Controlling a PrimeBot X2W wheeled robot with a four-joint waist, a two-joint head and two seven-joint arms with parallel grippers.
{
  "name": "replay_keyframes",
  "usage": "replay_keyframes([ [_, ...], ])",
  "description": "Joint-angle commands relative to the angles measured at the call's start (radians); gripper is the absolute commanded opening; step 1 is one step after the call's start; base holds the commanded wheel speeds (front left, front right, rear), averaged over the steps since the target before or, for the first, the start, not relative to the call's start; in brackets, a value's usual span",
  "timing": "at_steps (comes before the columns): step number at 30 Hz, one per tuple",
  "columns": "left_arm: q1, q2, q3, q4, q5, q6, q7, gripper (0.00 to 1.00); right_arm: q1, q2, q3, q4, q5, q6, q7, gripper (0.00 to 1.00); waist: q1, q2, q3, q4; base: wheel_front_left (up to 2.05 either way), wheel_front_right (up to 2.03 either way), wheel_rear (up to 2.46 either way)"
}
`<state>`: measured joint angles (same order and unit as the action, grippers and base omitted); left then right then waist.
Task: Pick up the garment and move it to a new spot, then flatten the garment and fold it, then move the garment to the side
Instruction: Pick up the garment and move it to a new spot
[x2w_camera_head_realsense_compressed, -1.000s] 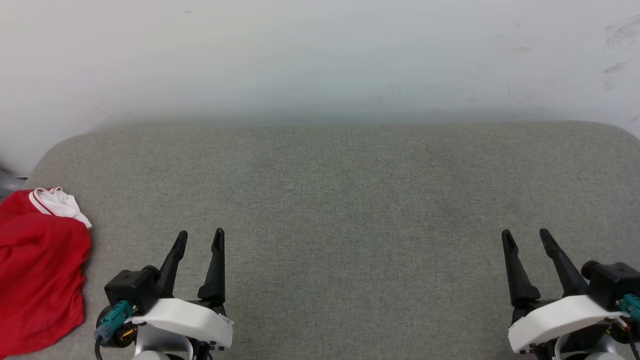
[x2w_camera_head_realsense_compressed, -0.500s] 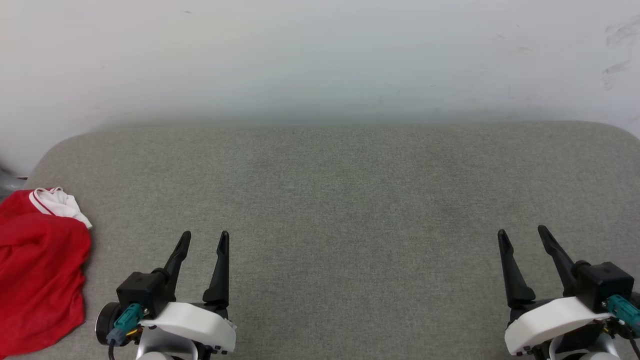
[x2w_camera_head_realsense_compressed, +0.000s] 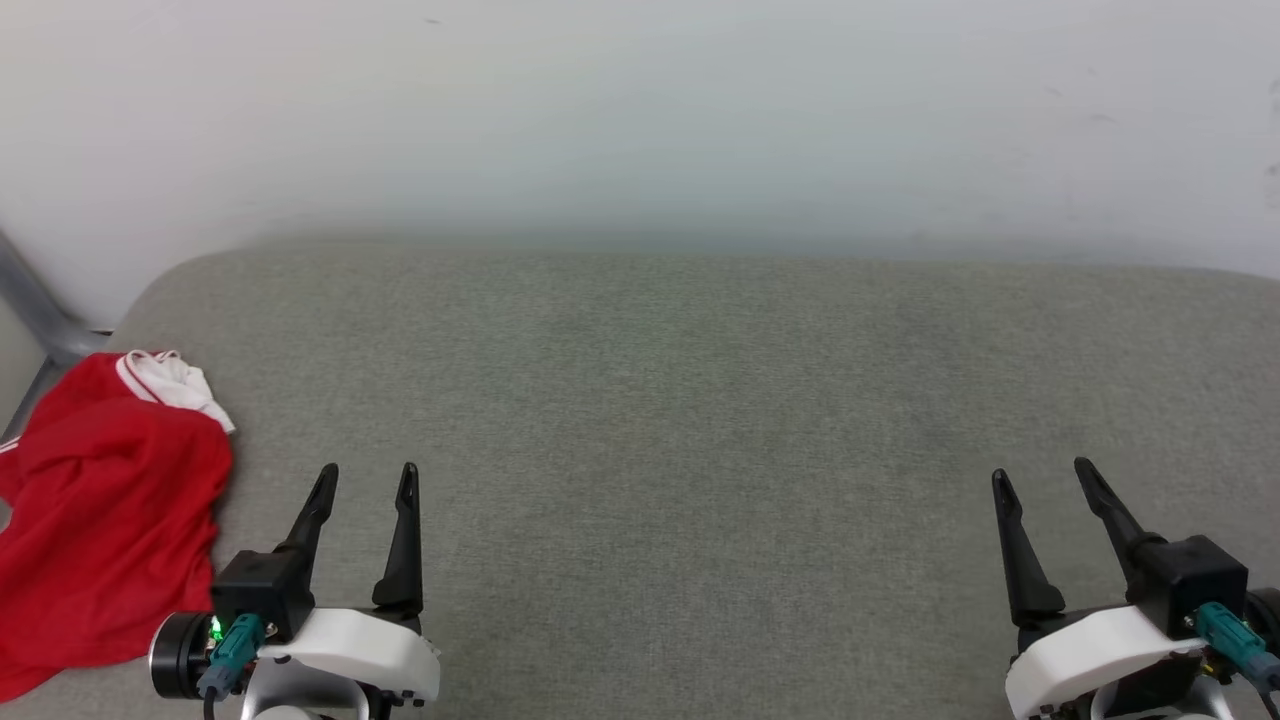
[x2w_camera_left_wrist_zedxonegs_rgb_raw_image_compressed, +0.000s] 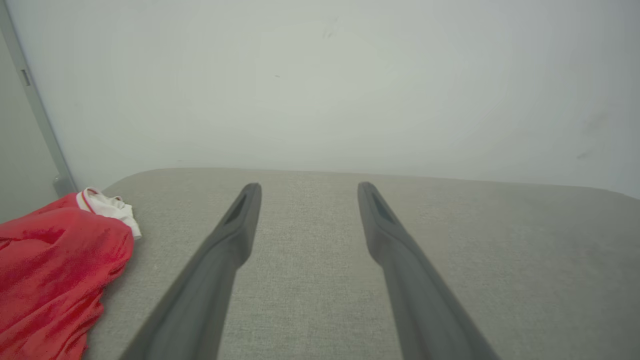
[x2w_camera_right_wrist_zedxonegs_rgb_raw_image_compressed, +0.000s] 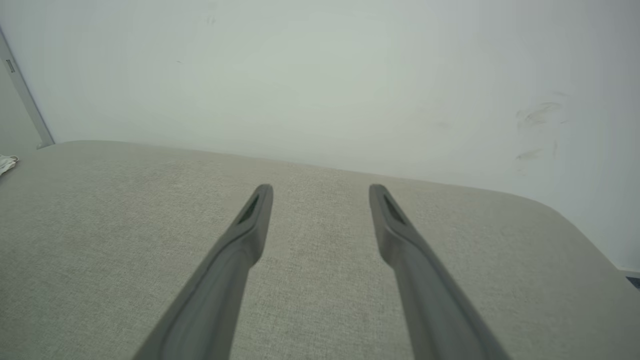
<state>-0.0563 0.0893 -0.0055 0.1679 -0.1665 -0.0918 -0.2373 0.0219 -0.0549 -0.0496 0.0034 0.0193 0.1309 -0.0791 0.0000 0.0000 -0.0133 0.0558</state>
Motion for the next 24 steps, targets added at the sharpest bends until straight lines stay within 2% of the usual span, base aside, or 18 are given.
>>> replay_keyframes([
  [1, -0.005, 0.004, 0.007, 0.002, 0.025, 0.005, -0.009, 1.00, 0.002, 0.004, 0.006, -0.008, -0.021, 0.000, -0.007, 1.00, 0.0000, 0.0000, -0.004, 0.035, 0.00, 0.00, 0.00],
  [8, 0.013, 0.012, 0.028, 0.018, 0.081, 0.001, -0.023, 1.00, 0.001, 0.005, 0.014, -0.003, -0.062, 0.000, -0.016, 1.00, 0.0000, 0.0000, -0.012, 0.149, 0.00, 0.00, 0.00],
  [9, 0.020, 0.014, 0.038, 0.018, 0.104, 0.003, -0.027, 1.00, 0.004, 0.005, 0.026, -0.005, -0.082, 0.000, -0.020, 1.00, 0.0000, 0.0000, -0.012, 0.200, 0.00, 0.00, 0.00],
  [12, 0.027, 0.013, 0.043, 0.018, 0.109, 0.002, -0.030, 1.00, 0.002, 0.005, 0.028, -0.004, -0.081, 0.000, -0.022, 1.00, 0.0000, 0.0000, -0.013, 0.251, 0.00, 0.00, 0.00],
  [24, 0.027, 0.006, 0.072, 0.007, 0.093, -0.012, -0.028, 1.00, -0.021, 0.005, 0.048, 0.018, -0.021, 0.000, -0.036, 1.00, 0.0000, 0.0000, -0.012, 0.380, 0.00, 0.00, 0.00],
])
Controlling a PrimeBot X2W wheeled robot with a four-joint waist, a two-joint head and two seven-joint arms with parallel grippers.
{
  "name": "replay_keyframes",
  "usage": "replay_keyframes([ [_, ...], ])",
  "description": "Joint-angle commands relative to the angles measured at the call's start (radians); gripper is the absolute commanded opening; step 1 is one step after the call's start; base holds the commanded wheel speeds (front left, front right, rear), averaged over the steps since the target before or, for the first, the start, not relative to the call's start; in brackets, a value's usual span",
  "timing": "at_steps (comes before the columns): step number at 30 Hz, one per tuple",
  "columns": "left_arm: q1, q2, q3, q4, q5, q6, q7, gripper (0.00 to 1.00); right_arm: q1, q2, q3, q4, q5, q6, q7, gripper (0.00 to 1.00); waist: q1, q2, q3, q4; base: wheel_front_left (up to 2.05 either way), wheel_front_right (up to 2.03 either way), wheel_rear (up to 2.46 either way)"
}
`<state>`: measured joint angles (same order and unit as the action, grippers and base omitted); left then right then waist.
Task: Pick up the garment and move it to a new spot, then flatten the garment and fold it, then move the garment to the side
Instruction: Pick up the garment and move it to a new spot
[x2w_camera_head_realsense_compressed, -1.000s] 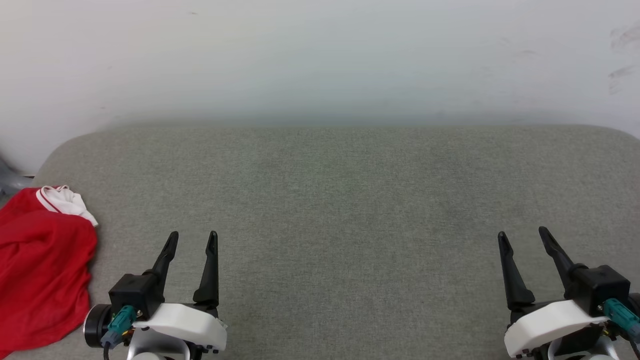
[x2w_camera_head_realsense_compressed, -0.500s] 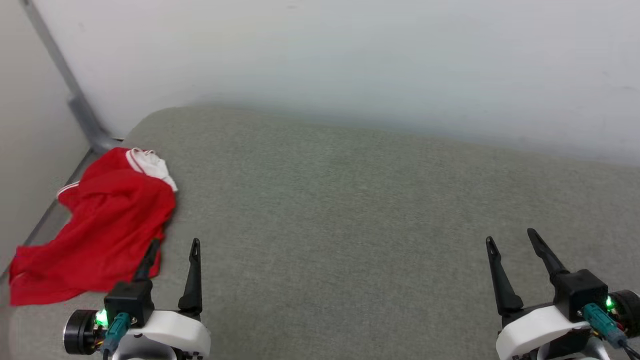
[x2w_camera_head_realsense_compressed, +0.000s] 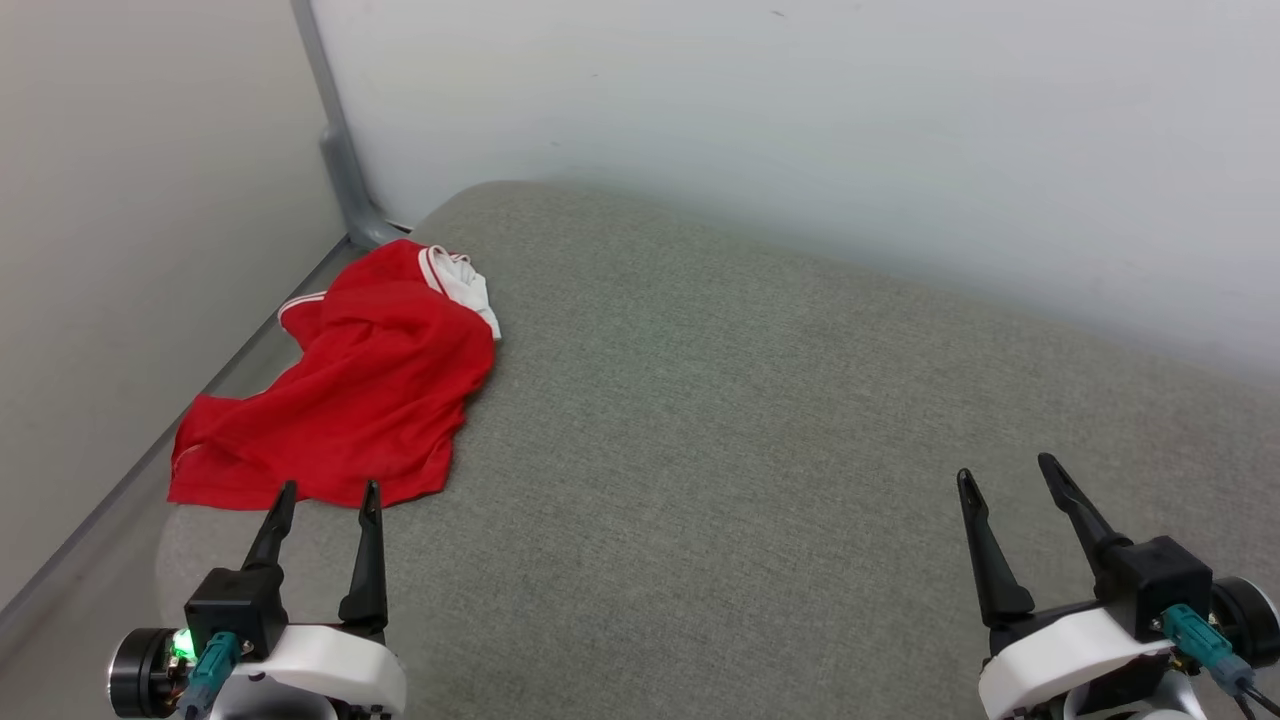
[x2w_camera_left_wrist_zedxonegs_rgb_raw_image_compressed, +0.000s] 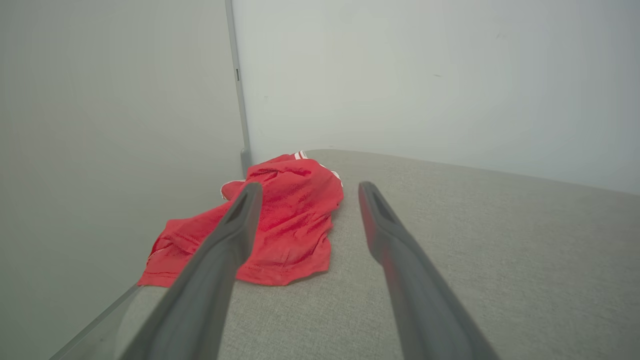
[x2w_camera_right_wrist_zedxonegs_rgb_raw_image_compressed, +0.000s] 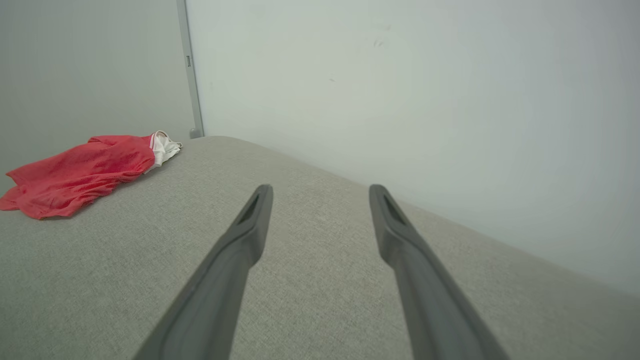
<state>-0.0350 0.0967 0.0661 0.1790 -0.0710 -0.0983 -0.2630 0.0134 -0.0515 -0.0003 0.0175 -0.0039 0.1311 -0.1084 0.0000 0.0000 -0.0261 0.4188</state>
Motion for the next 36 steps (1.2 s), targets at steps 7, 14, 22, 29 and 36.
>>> replay_keyframes([
  [7, 0.000, -0.008, 0.012, -0.011, -0.008, -0.012, -0.002, 1.00, -0.023, 0.001, 0.008, 0.020, 0.034, -0.001, -0.016, 1.00, 0.0000, 0.0000, 0.007, 0.045, 0.00, 0.00, 0.00],
  [14, -0.029, -0.013, 0.020, -0.008, -0.010, -0.015, -0.002, 1.00, -0.036, 0.001, 0.010, 0.020, 0.040, -0.001, -0.017, 1.00, 0.0000, 0.0000, 0.024, 0.049, 0.00, 0.00, 0.00],
  [22, -0.145, -0.024, 0.053, 0.007, -0.048, -0.022, -0.002, 1.00, -0.088, 0.001, 0.019, -0.044, 0.001, -0.001, 0.019, 1.00, 0.0000, 0.0000, 0.137, 0.018, 0.00, 0.00, 0.00],
  [29, -0.372, 0.016, 0.108, 0.168, -0.127, -0.027, 0.000, 1.00, -0.182, -0.034, 0.051, -0.108, -0.020, -0.001, 0.055, 1.00, 0.0000, 0.0000, 0.288, -0.042, 0.00, 0.00, 0.00],
  [36, -0.622, 0.159, 0.099, 0.323, -0.209, -0.032, 0.166, 1.00, -0.243, -0.066, 0.058, -0.144, -0.018, -0.001, 0.072, 1.00, 0.0000, 0.0000, 0.414, -0.102, 0.00, 0.00, 0.00],
])
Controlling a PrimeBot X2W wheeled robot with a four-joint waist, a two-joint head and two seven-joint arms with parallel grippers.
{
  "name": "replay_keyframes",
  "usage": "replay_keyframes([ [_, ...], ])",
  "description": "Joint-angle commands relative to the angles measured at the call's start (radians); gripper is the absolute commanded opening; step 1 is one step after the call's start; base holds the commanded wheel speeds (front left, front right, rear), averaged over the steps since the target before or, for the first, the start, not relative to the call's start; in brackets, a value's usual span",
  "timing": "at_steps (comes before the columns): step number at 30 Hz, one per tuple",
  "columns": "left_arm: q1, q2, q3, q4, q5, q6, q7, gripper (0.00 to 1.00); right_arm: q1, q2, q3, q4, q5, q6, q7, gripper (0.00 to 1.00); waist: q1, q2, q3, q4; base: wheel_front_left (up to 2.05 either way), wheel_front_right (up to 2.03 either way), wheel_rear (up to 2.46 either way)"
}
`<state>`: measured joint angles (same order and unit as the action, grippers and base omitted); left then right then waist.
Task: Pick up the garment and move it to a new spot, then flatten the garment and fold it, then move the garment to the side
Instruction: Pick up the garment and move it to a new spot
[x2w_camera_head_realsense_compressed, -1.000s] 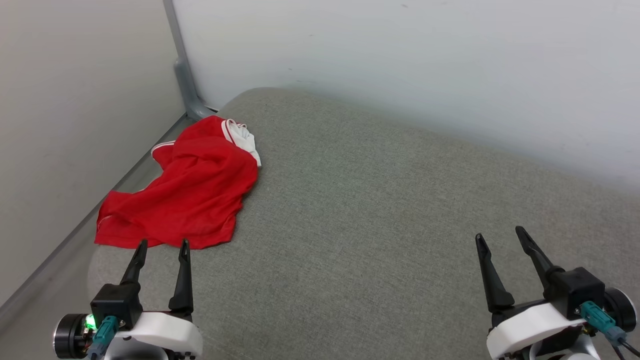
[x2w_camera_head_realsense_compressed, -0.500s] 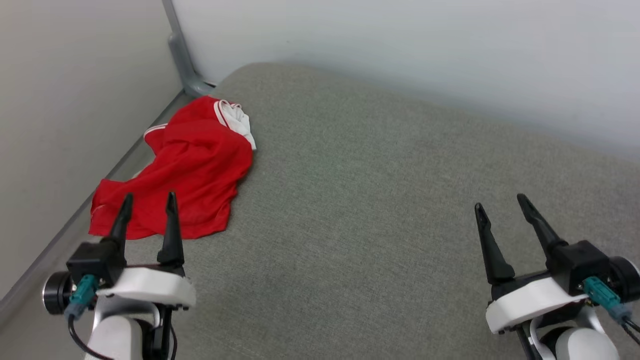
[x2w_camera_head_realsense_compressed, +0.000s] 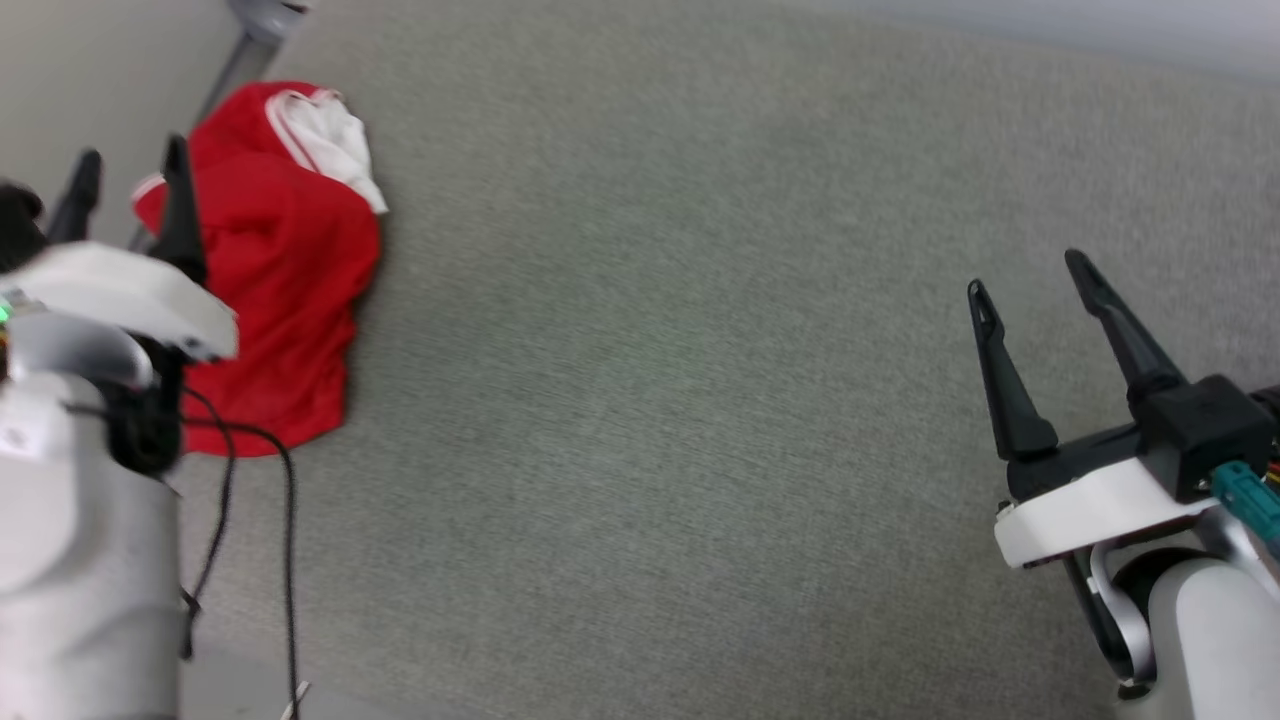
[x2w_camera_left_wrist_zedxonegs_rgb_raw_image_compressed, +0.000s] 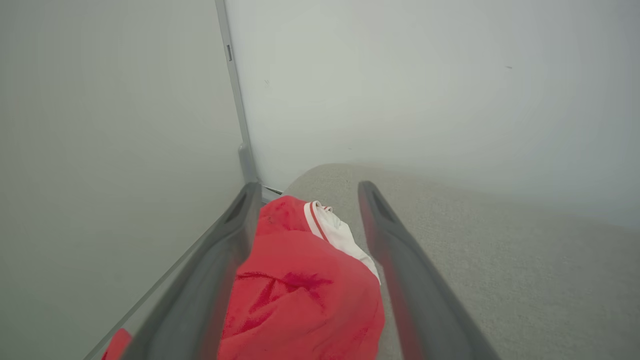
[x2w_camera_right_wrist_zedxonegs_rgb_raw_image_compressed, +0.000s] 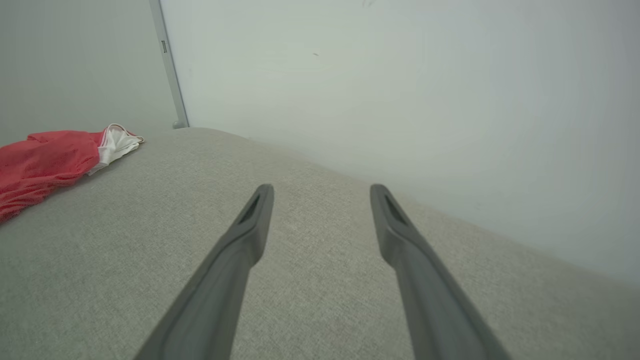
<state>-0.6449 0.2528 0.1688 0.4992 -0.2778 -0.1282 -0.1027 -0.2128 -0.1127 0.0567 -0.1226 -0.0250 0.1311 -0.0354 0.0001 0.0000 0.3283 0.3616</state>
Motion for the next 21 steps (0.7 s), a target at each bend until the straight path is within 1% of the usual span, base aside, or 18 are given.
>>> replay_keyframes([
  [1, -0.042, 0.027, -0.011, 0.017, -0.012, -0.002, 0.045, 1.00, -0.024, -0.008, -0.001, -0.006, 0.008, -0.001, 0.001, 1.00, -0.0001, 0.0000, 0.075, -0.053, 0.00, 0.00, 0.00],
  [8, -0.178, 0.186, -0.091, 0.115, -0.145, -0.003, 0.382, 1.00, -0.074, -0.032, -0.003, -0.021, 0.013, -0.001, -0.006, 1.00, -0.0001, 0.0000, 0.174, -0.105, 0.00, 0.00, 0.00],
  [11, -0.194, 0.233, -0.113, 0.163, -0.197, -0.003, 0.514, 1.00, -0.085, -0.033, -0.002, -0.029, 0.013, -0.001, -0.008, 1.00, -0.0001, 0.0000, 0.204, -0.123, 0.00, 0.00, 0.00],
  [13, -0.197, 0.254, -0.114, 0.204, -0.227, -0.003, 0.592, 1.00, -0.093, -0.036, -0.002, -0.030, 0.016, -0.001, -0.010, 1.00, -0.0001, 0.0000, 0.220, -0.134, 0.00, 0.00, 0.00],
  [14, -0.200, 0.263, -0.115, 0.223, -0.234, -0.002, 0.626, 1.00, -0.098, -0.037, -0.004, -0.029, 0.016, -0.001, -0.009, 1.00, -0.0001, 0.0000, 0.226, -0.139, 0.00, 0.00, 0.00],
  [16, -0.200, 0.259, -0.108, 0.260, -0.251, 0.007, 0.670, 1.00, -0.101, -0.038, -0.009, -0.031, 0.016, -0.001, -0.013, 1.00, -0.0001, 0.0000, 0.237, -0.145, 0.00, 0.00, 0.00],
  [21, -0.157, 0.221, -0.099, 0.381, -0.298, 0.028, 0.781, 1.00, -0.103, -0.039, -0.011, -0.035, 0.018, -0.001, -0.015, 1.00, -0.0001, 0.0000, 0.254, -0.157, 0.00, 0.00, 0.00],
])
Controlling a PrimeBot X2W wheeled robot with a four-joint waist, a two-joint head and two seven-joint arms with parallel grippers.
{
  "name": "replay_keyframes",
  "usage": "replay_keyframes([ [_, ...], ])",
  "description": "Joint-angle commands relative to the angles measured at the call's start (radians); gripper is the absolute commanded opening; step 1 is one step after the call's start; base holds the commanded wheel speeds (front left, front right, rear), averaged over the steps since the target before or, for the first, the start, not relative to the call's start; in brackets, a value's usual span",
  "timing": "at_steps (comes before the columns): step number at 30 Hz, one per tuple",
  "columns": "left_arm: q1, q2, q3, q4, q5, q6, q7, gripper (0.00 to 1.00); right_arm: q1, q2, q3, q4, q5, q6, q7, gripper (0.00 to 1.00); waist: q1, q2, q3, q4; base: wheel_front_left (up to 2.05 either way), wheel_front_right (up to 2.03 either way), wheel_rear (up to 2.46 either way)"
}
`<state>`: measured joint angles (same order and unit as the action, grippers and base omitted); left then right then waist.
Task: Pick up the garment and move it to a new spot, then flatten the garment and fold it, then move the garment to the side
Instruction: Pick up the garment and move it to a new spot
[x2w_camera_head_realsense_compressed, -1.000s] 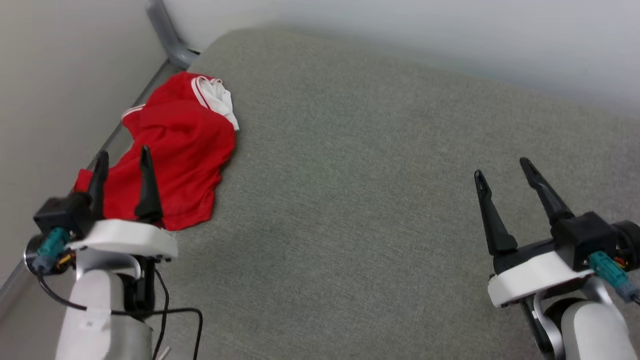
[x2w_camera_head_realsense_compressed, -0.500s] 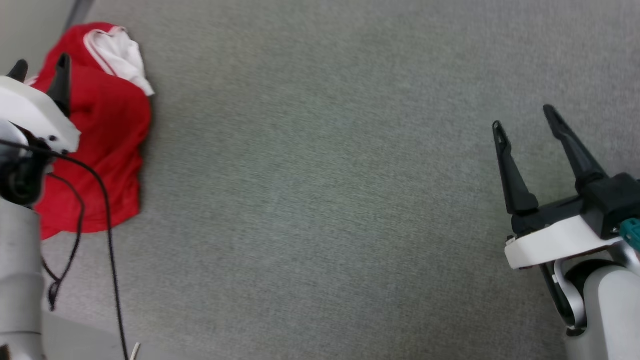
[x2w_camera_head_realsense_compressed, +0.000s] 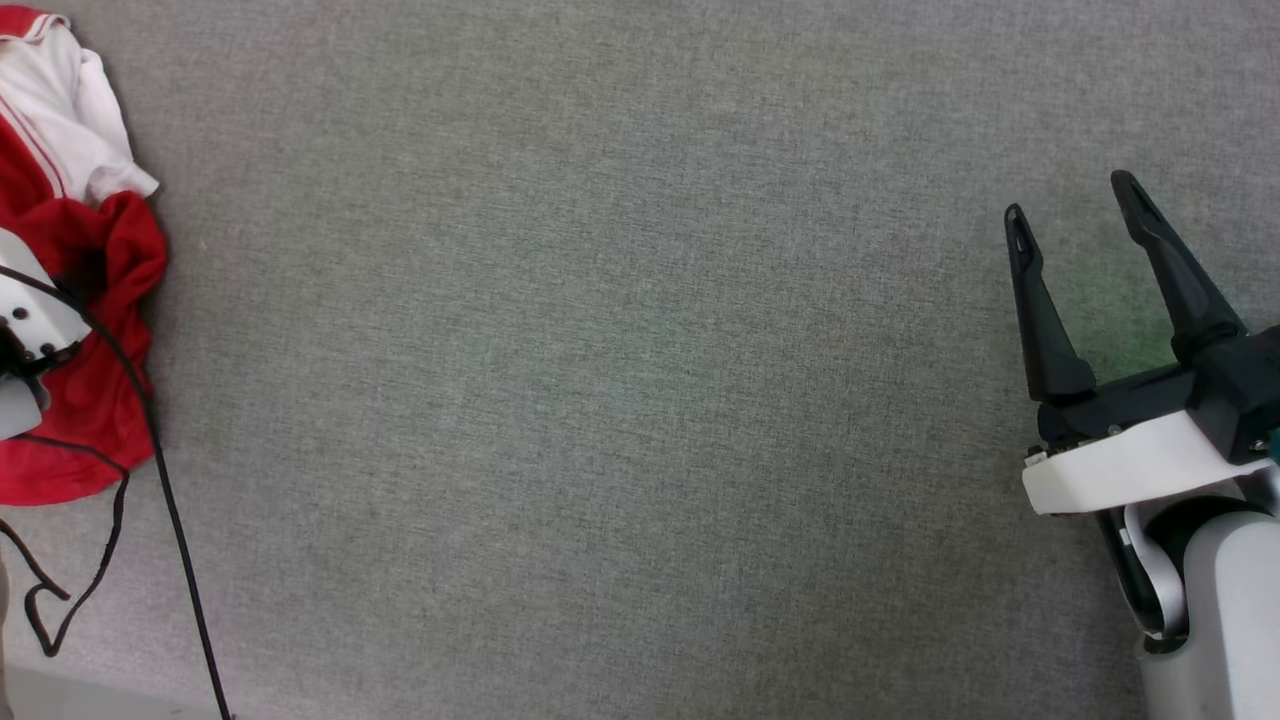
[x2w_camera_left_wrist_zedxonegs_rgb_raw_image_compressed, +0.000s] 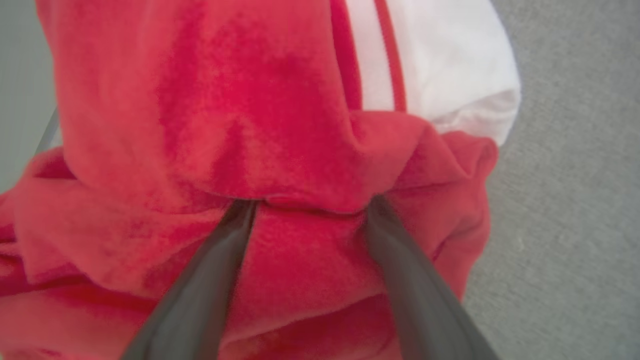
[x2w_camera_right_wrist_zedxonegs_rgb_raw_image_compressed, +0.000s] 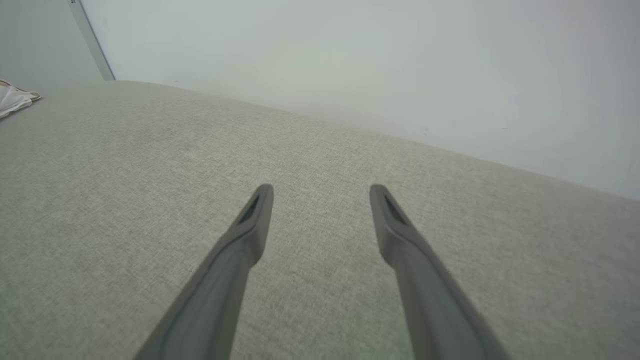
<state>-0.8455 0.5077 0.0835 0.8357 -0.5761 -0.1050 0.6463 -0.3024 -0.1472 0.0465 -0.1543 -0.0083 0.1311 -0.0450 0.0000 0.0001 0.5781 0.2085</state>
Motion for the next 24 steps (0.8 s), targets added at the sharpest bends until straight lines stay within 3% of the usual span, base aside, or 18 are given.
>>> replay_keyframes([
  [1, 0.053, -0.044, -0.014, 0.066, -0.008, 0.007, 0.053, 1.00, -0.014, -0.005, 0.000, -0.003, 0.002, -0.001, -0.006, 1.00, 0.0000, -0.0001, 0.004, -0.005, 0.00, 0.00, 0.00],
  [4, 0.070, -0.065, -0.014, 0.099, -0.021, 0.011, 0.069, 1.00, -0.010, -0.007, -0.005, -0.001, 0.003, -0.001, -0.005, 1.00, 0.0000, -0.0001, 0.000, -0.006, 0.00, 0.00, 0.00],
  [5, 0.072, -0.066, -0.013, 0.101, -0.021, 0.012, 0.053, 0.47, -0.007, -0.006, -0.006, 0.000, 0.004, -0.001, -0.005, 1.00, 0.0000, -0.0001, -0.004, -0.006, 0.00, 0.00, 0.00],
  [6, 0.075, -0.067, -0.012, 0.103, -0.023, 0.011, 0.044, 0.07, -0.003, -0.004, -0.007, 0.003, 0.006, -0.001, -0.004, 1.00, 0.0000, -0.0001, -0.009, -0.005, 0.00, 0.00, 0.00],
  [7, 0.075, -0.069, -0.014, 0.099, -0.019, 0.013, 0.026, 0.00, 0.002, -0.002, -0.009, 0.006, 0.007, -0.001, -0.004, 1.00, 0.0000, -0.0001, -0.017, -0.004, 0.00, 0.00, 0.00],
  [13, 0.036, -0.036, -0.012, 0.025, 0.034, 0.030, -0.232, 0.00, 0.031, 0.013, -0.016, 0.049, 0.021, -0.001, -0.017, 1.00, 0.0000, -0.0001, -0.128, 0.014, 0.00, 0.00, 0.00],
  [24, 0.060, -0.038, -0.028, -0.031, 0.094, 0.006, -0.651, 0.00, 0.101, 0.070, -0.047, 0.120, 0.042, -0.001, -0.060, 1.00, 0.0000, -0.0001, -0.326, 0.013, 0.00, 0.00, 0.00],
])
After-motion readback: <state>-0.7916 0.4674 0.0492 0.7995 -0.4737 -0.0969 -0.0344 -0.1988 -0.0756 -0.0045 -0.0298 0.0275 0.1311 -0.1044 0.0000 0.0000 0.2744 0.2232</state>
